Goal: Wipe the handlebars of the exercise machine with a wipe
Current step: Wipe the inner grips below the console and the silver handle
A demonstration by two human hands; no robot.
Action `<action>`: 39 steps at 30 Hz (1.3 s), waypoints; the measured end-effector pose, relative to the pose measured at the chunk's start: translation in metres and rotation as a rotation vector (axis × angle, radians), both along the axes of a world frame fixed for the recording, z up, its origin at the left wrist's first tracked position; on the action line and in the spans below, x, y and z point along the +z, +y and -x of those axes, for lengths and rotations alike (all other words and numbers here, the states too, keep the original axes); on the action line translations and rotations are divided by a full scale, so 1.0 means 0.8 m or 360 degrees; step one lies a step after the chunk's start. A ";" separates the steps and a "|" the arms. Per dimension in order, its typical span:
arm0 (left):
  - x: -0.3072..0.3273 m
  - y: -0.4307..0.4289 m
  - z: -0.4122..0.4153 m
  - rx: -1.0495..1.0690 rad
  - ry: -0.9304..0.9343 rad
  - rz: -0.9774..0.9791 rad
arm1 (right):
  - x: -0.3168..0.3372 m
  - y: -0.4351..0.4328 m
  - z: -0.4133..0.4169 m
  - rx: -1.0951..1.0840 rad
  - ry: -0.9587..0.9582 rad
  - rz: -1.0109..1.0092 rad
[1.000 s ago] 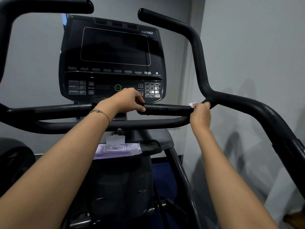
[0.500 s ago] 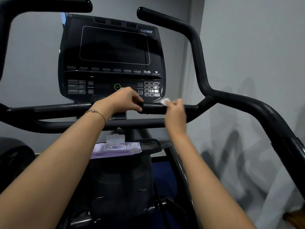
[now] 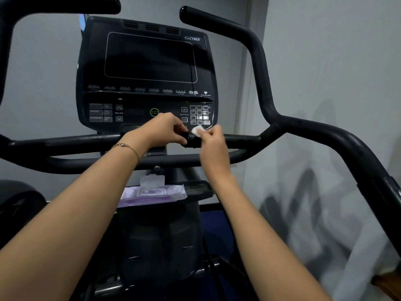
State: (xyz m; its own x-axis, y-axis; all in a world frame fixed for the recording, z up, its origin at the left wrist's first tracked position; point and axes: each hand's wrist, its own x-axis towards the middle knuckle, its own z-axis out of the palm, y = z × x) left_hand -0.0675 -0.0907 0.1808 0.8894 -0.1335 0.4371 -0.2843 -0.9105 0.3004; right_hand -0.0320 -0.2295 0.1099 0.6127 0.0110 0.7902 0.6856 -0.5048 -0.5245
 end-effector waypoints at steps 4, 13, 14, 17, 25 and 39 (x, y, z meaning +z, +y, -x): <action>0.004 -0.004 0.001 0.0047 0.0009 -0.0112 | 0.005 -0.082 -0.035 -0.0234 0.0402 -0.0539; 0.009 -0.002 -0.005 0.0041 0.0065 -0.0172 | 0.003 -0.106 -0.029 -0.0059 0.0517 -0.0663; 0.010 -0.002 -0.006 0.0041 0.0065 -0.0178 | 0.001 -0.116 -0.033 -0.0092 0.0485 -0.0654; 0.010 -0.004 -0.005 0.0050 0.0069 -0.0196 | -0.008 -0.128 -0.042 -0.0127 0.0354 -0.0874; 0.011 -0.010 -0.002 0.0123 0.0068 -0.0302 | -0.065 -0.080 -0.037 0.0891 0.1100 -0.2501; 0.012 -0.012 -0.001 0.0149 0.0084 -0.0299 | -0.032 -0.085 -0.041 0.0972 0.1179 -0.2489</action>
State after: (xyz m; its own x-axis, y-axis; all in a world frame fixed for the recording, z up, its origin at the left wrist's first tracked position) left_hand -0.0668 -0.1000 0.1904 0.9228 -0.1241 0.3647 -0.1842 -0.9736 0.1349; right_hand 0.0010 -0.2975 0.0846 0.9930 -0.0541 -0.1048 0.0000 0.8884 -0.4591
